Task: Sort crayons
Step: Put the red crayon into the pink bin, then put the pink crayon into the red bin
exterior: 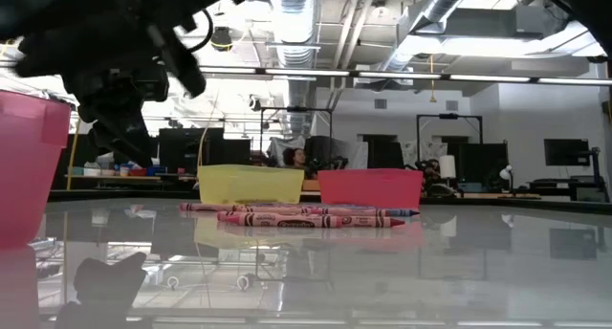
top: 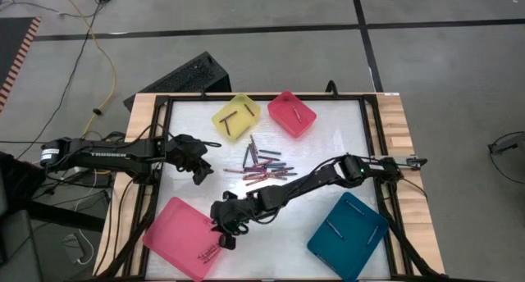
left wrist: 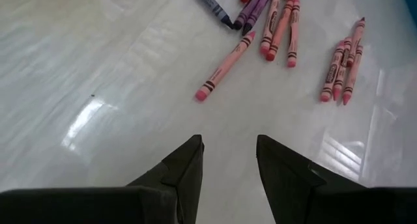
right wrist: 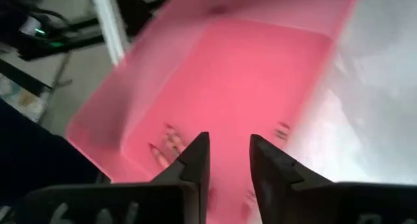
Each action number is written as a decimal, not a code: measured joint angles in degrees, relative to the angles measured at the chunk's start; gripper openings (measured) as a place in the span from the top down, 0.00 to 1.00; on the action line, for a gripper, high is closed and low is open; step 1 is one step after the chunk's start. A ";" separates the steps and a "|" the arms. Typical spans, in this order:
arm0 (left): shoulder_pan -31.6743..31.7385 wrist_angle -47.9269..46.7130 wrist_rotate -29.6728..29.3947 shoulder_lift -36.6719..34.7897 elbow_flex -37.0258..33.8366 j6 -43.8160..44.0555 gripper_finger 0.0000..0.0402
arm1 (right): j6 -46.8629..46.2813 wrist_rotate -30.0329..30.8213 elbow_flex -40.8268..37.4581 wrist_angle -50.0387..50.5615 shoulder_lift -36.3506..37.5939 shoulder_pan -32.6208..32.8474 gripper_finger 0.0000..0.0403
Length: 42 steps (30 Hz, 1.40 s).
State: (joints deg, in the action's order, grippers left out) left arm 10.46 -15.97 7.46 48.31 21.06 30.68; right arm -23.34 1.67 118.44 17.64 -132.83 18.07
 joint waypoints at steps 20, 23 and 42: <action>0.00 0.59 -0.65 0.02 0.00 0.39 0.67 | 10.64 1.34 5.98 46.00 4.17 -3.74 0.75; 0.00 0.66 -1.20 0.02 0.00 0.10 0.67 | 12.54 1.72 3.34 42.68 4.08 -4.43 0.75; 0.02 1.38 -3.85 0.02 0.00 1.98 0.67 | 20.57 0.65 -10.39 22.56 4.03 -7.79 0.75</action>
State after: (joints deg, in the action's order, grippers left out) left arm 10.48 -14.59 3.61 48.34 21.06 32.66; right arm -2.77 2.31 108.04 40.20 -128.80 10.28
